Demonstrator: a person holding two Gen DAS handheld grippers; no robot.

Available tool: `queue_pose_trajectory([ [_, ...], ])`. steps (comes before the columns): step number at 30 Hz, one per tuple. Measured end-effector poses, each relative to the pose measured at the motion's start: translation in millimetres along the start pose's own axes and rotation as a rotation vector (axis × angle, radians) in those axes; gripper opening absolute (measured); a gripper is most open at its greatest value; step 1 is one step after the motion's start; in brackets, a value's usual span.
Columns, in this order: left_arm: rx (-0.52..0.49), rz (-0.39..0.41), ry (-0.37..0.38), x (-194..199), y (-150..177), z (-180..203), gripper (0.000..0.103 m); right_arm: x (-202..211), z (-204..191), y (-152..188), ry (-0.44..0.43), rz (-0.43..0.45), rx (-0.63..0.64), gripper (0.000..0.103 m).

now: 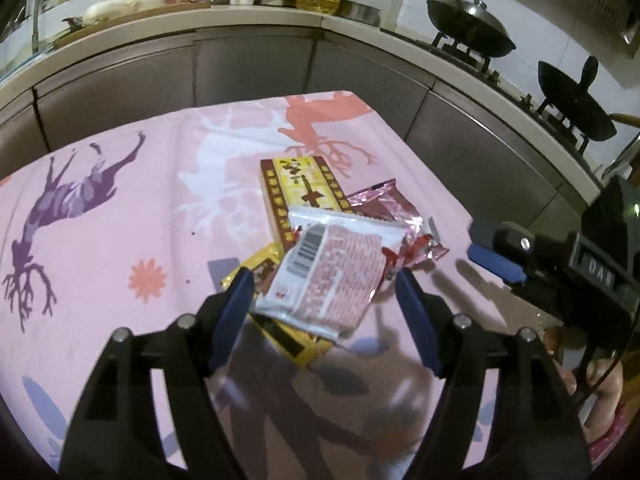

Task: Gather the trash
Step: 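Move both grippers back over the remaining wrappers on the table, then grasp the white-and-red snack bag with the left gripper while the right gripper grasps the red wrapper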

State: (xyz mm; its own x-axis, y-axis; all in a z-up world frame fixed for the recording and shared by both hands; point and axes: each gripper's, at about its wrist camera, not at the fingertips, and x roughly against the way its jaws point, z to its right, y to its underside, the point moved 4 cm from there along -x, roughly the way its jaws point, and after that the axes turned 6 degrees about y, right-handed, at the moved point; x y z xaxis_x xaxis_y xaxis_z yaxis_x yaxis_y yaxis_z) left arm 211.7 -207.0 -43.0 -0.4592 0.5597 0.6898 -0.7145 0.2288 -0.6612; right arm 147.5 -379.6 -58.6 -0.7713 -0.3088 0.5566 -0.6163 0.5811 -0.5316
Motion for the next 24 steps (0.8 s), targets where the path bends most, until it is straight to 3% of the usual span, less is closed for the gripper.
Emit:
queue_pose_trajectory([
  [2,-0.009,-0.014,0.002,-5.1,0.7,0.1,0.065,-9.0,-2.0,-1.4,-0.001,-0.02,0.003,0.058],
  [3,-0.014,-0.023,0.006,-5.8,2.5,0.9,0.051,-14.1,-3.3,-1.3,-0.005,-0.033,0.003,0.056],
  [5,-0.025,-0.051,0.017,-9.6,5.6,1.8,0.04,-22.1,-6.8,0.6,-0.01,-0.054,0.013,0.049],
  [7,-0.023,-0.052,0.021,-8.7,8.8,0.4,0.031,-28.6,-8.8,4.7,-0.006,-0.075,0.018,0.024],
  [10,0.006,-0.047,0.047,0.8,12.9,-5.0,0.025,-25.5,-7.4,9.0,-0.007,-0.06,0.007,0.005],
  [16,0.077,0.013,0.152,41.5,25.2,-11.5,0.024,12.4,-5.9,18.4,-0.019,0.029,0.009,0.002],
  [24,0.071,-0.054,0.227,53.9,57.5,9.5,0.024,73.2,14.6,50.8,-0.041,0.1,-0.038,0.002],
])
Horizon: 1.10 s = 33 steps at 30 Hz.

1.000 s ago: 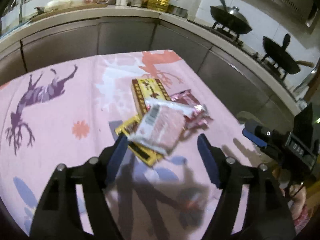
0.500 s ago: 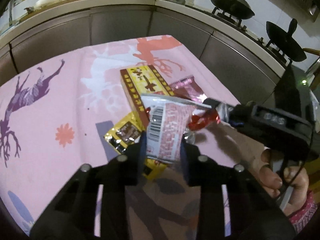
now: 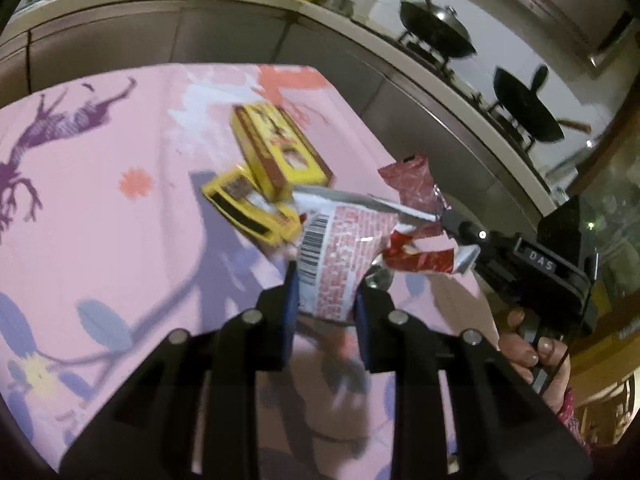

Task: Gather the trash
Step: 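Grasp the white-and-red snack bag with the left gripper while the right gripper grasps the red wrapper, then carry the snack bag and red wrapper over the beige bin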

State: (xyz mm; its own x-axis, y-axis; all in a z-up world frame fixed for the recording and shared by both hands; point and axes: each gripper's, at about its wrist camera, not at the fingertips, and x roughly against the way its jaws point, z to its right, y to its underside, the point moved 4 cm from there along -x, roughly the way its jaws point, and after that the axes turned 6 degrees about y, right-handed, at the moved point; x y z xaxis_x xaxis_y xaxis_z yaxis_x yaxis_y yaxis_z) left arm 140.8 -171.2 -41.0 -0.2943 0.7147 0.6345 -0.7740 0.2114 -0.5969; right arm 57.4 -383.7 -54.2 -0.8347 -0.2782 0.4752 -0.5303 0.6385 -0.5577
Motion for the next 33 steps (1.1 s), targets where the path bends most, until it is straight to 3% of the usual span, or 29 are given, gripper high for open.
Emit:
queue_pose_trajectory([
  [6,-0.072,-0.057,0.032,-17.9,17.4,37.5,0.024,33.8,20.8,18.0,-0.032,0.01,-0.083,0.002],
  [16,-0.163,-0.095,0.048,-34.7,29.4,85.5,0.024,82.6,44.9,36.4,-0.005,0.068,-0.126,0.002],
  [25,-0.27,-0.131,0.088,-74.7,6.7,147.7,0.024,131.2,84.6,3.5,0.046,0.228,-0.18,0.001],
  [33,-0.359,-0.161,0.046,-128.7,-9.9,191.4,0.024,152.2,121.4,-9.9,0.077,0.299,-0.237,0.002],
])
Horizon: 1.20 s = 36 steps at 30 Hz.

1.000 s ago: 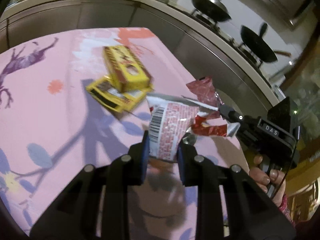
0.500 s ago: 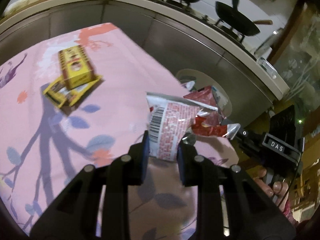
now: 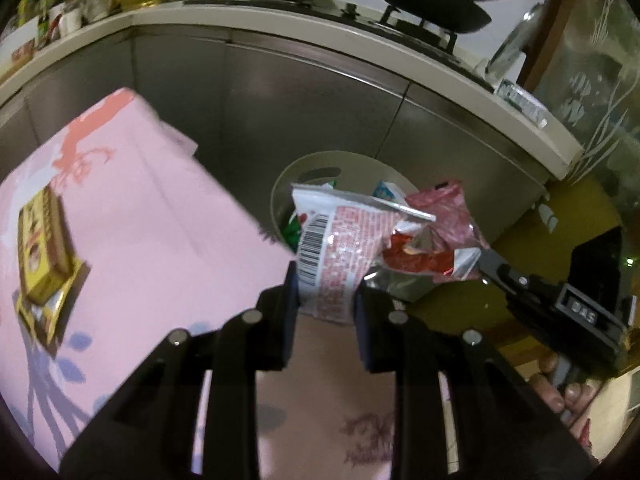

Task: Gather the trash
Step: 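Carry the snack bag and red wrapper over the beige bin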

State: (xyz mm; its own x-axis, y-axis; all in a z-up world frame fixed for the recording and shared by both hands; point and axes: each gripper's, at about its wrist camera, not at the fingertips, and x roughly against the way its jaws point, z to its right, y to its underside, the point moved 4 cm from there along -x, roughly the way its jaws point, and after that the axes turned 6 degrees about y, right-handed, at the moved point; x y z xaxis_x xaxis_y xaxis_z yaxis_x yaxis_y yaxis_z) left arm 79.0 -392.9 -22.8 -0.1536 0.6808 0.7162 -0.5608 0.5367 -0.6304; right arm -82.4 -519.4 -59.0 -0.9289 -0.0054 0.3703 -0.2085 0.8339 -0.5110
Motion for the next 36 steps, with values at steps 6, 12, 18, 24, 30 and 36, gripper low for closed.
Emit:
queue_pose_trajectory([
  [6,-0.029,-0.01,-0.049,-25.5,-16.0,10.8,0.024,-4.1,12.6,-12.2,0.016,0.013,-0.012,0.002],
  [12,-0.073,-0.006,-0.106,-38.4,-28.7,18.6,0.024,-8.2,15.3,-25.2,0.029,0.037,0.002,0.002],
  [18,-0.105,0.019,-0.142,-35.4,-32.5,22.0,0.024,-13.5,9.8,-23.1,0.023,0.03,0.021,0.002],
  [24,-0.124,0.056,-0.187,-23.0,-29.2,20.8,0.024,-16.0,2.7,-14.9,0.01,0.014,0.024,0.002],
  [30,-0.149,0.103,-0.239,-5.8,-27.7,21.1,0.024,-16.0,-10.2,-5.0,-0.007,0.0,0.035,0.002],
  [36,-0.182,0.14,-0.263,8.2,-24.1,25.7,0.024,-14.6,-22.0,-1.1,-0.024,-0.007,0.049,0.002],
])
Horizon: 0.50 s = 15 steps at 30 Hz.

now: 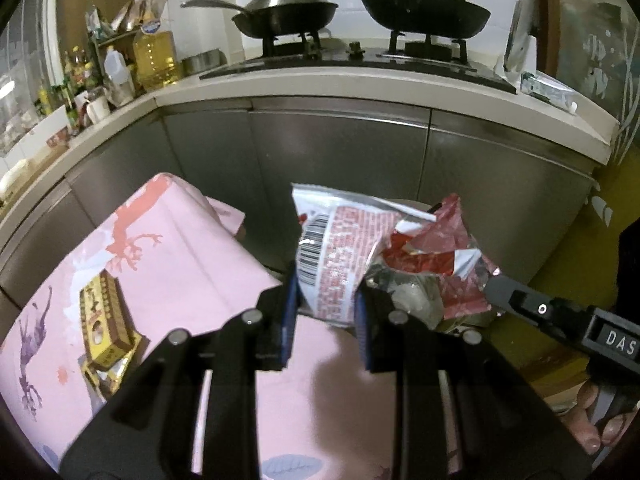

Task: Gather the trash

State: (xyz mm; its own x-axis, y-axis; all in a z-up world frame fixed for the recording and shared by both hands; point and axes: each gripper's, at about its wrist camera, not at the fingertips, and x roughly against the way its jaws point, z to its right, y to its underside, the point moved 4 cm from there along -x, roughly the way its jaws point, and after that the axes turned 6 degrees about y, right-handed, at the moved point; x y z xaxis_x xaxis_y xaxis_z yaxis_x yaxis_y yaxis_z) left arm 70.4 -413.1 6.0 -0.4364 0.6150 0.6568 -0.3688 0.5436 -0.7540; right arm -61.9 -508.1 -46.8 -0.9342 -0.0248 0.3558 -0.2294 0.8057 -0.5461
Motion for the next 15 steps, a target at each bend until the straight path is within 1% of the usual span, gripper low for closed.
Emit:
queue_pose_trajectory([
  [7,0.007,0.018,-0.021,15.9,8.7,-5.4,0.024,-1.7,-12.9,8.5,-0.012,-0.022,0.013,0.002],
  [15,0.055,0.038,-0.089,49.1,34.8,-39.2,0.024,-10.5,-43.8,30.3,-0.048,-0.076,0.048,0.002],
])
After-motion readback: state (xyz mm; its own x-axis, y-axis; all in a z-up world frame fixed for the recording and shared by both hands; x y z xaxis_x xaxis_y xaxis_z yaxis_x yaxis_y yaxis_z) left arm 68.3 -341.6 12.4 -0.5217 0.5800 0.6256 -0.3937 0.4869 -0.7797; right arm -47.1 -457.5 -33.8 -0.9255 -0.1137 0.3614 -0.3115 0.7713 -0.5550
